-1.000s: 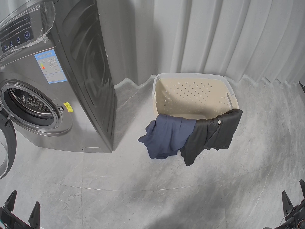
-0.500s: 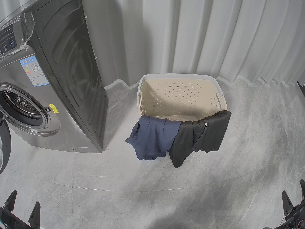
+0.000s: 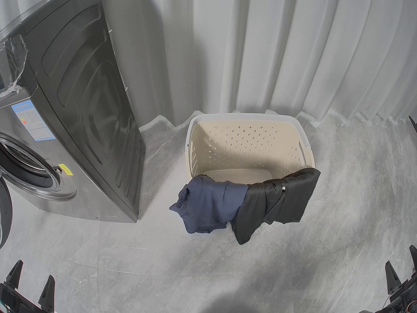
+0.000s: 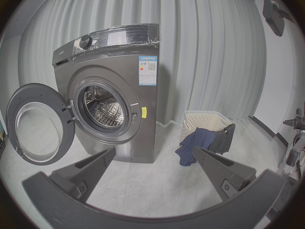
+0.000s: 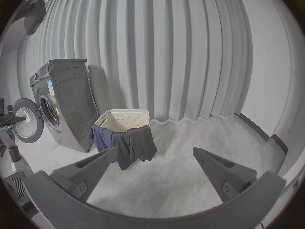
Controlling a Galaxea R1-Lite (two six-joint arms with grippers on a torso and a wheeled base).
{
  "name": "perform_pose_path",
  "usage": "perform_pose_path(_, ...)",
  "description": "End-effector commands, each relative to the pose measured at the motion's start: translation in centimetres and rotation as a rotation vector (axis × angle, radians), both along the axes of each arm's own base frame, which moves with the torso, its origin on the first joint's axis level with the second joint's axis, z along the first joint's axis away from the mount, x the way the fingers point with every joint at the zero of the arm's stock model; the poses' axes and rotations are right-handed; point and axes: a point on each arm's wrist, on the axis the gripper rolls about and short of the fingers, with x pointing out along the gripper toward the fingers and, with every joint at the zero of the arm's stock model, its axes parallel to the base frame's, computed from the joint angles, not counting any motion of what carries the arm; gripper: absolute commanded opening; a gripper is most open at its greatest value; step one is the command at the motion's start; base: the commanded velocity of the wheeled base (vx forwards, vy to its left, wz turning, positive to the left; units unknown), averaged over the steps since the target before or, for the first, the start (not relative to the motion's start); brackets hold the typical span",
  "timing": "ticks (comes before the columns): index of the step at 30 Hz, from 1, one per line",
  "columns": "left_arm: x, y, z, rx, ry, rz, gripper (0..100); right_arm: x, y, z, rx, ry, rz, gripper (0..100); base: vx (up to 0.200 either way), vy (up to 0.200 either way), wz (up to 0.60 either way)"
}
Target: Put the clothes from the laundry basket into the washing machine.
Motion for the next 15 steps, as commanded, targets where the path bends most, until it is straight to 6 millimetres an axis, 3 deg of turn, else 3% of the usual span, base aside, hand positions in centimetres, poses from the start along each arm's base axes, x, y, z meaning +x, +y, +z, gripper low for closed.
perform_pose_path(1,0.02,0.00,-0.43,0.001,0.003,0.001,100,0.07,0.00,-0.51,0.000,0.009,0.000,100,0.000,-0.200,0.00)
perform_pose_path(14,0.00,0.00,-0.39,0.001,0.001,0.001,100,0.07,0.00,-0.51,0.000,0.009,0.000,100,0.000,-0.200,0.00)
perform_pose_path(15,0.02,0.00,-0.43,0.001,0.003,0.001,100,0.07,0.00,-0.51,0.000,0.009,0.001,100,0.000,0.000,0.00)
